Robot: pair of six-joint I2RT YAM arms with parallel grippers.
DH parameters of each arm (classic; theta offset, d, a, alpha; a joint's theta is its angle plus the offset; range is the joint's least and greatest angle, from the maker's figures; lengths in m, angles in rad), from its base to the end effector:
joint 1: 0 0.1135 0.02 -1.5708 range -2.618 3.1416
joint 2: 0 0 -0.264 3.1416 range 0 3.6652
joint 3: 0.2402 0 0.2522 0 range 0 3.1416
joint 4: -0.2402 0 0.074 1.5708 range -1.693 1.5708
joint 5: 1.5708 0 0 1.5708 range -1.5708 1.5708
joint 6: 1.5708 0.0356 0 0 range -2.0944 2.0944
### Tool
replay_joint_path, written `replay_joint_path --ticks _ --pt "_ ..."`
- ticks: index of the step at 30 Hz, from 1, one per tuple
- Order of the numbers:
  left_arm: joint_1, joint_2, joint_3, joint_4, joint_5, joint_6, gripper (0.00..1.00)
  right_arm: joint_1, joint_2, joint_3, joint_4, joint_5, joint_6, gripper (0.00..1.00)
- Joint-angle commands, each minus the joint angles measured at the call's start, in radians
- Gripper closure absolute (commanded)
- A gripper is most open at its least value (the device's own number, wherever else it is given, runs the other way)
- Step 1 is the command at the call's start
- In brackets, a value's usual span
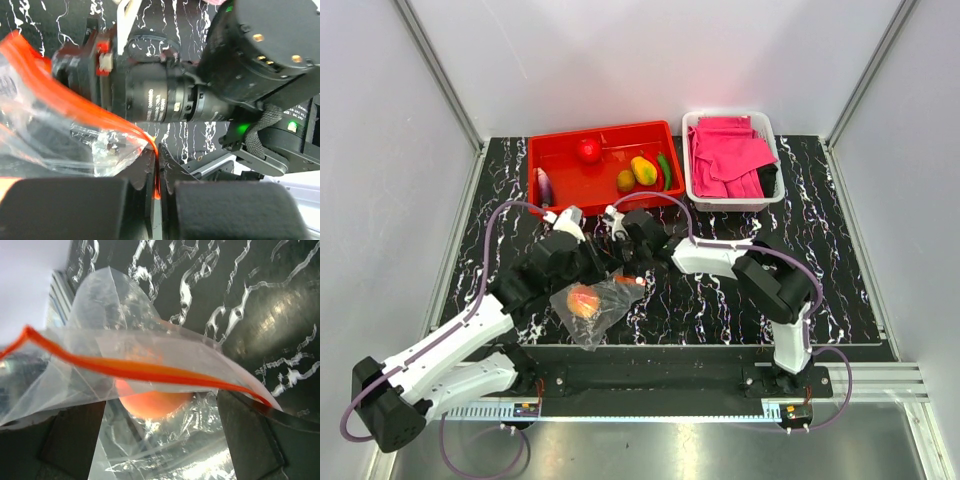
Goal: Open the zip-top bag and remove the fake food
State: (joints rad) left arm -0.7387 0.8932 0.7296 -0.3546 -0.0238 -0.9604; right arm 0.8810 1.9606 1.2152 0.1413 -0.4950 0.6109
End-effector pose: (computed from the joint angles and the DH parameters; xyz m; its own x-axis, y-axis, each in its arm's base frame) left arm 0.1493 -0.1348 0.2842 -0.7490 -0.4259 -0.5076 0.0770 0.7049 -0.7051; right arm 0.2591 0.3407 0.1758 -0.8282 -0.2107 -0.5194 -0.5525 0.4630 0.6931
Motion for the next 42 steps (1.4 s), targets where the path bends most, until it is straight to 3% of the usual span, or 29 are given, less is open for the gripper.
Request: replay_joint_path --ticks 1,4,8,11,13,15,18,19,21,22,23,25,27,28,30,32,34,37,38,42 --pt "0.001 0.024 0.074 -0.021 -0.016 0.025 0.94 0.009 -0.129 -0.074 -0.013 -0.013 -0.074 0.01" --pt "-0.013 0.017 0.065 -0.026 -0.053 0.051 0.92 0.009 -0.149 -0.06 -0.092 -0.066 -0.131 0.0" --pt "0.022 0.027 0.062 -0.055 -0.019 0.084 0.89 0.009 -0.171 -0.171 0.067 -0.072 -0.106 0.0" --pt "0.012 0.048 0.051 -0.006 -0.024 0.103 0.74 0.021 -0.15 -0.1 0.035 -0.096 -0.123 0.0" --pt "0.027 0.084 0.086 -0.061 -0.013 0.104 0.54 0.021 -0.137 -0.141 0.107 -0.034 -0.097 0.0" --pt "0.006 0.07 0.093 -0.078 -0.075 0.135 0.23 0.022 -0.079 -0.033 -0.016 -0.027 -0.117 0.0" --pt "-0.039 -0.04 -0.005 -0.168 -0.132 0.062 0.23 0.019 -0.086 -0.055 -0.013 0.097 -0.134 0.01" --pt "-0.048 -0.115 -0.018 -0.293 -0.154 0.031 0.28 0.012 -0.074 -0.049 -0.022 0.104 -0.129 0.0" --pt "-0.085 -0.236 -0.132 -0.337 -0.221 -0.107 0.43 0.003 -0.02 0.061 -0.103 0.052 -0.132 0.0" --pt "-0.117 -0.376 -0.194 -0.342 -0.232 -0.154 0.53 0.003 -0.014 0.076 -0.123 0.053 -0.137 0.0" --pt "-0.117 -0.443 -0.305 -0.363 -0.232 -0.267 0.55 0.003 -0.017 0.073 -0.115 0.084 -0.134 0.0" --pt "-0.117 -0.613 -0.335 -0.453 -0.206 -0.34 0.57 -0.002 0.016 0.078 -0.1 0.096 -0.132 0.01" --pt "-0.119 -0.739 -0.317 -0.489 -0.221 -0.318 0.48 -0.007 0.043 0.153 -0.175 0.047 -0.14 0.0" --pt "-0.117 -0.767 -0.302 -0.498 -0.241 -0.281 0.32 -0.007 0.041 0.162 -0.172 0.042 -0.142 0.0" --pt "-0.117 -0.797 -0.226 -0.567 -0.315 -0.276 0.09 -0.007 0.035 0.13 -0.149 0.055 -0.137 0.0" --pt "-0.117 -0.763 -0.161 -0.595 -0.324 -0.215 0.02 -0.01 0.061 0.124 -0.109 0.036 -0.128 0.0" --pt "-0.117 -0.665 -0.127 -0.63 -0.315 -0.213 0.19 -0.013 0.064 0.119 -0.106 0.013 -0.12 0.0" --pt "-0.117 -0.516 -0.153 -0.624 -0.288 -0.253 0.52 -0.016 0.044 0.086 -0.082 -0.003 -0.12 0.0" --pt "-0.117 -0.463 -0.157 -0.626 -0.301 -0.262 0.68 -0.019 0.043 0.086 -0.082 -0.014 -0.122 0.0" --pt "-0.117 -0.41 -0.209 -0.575 -0.347 -0.303 0.78 -0.022 0.031 0.081 -0.083 -0.097 -0.105 0.0"
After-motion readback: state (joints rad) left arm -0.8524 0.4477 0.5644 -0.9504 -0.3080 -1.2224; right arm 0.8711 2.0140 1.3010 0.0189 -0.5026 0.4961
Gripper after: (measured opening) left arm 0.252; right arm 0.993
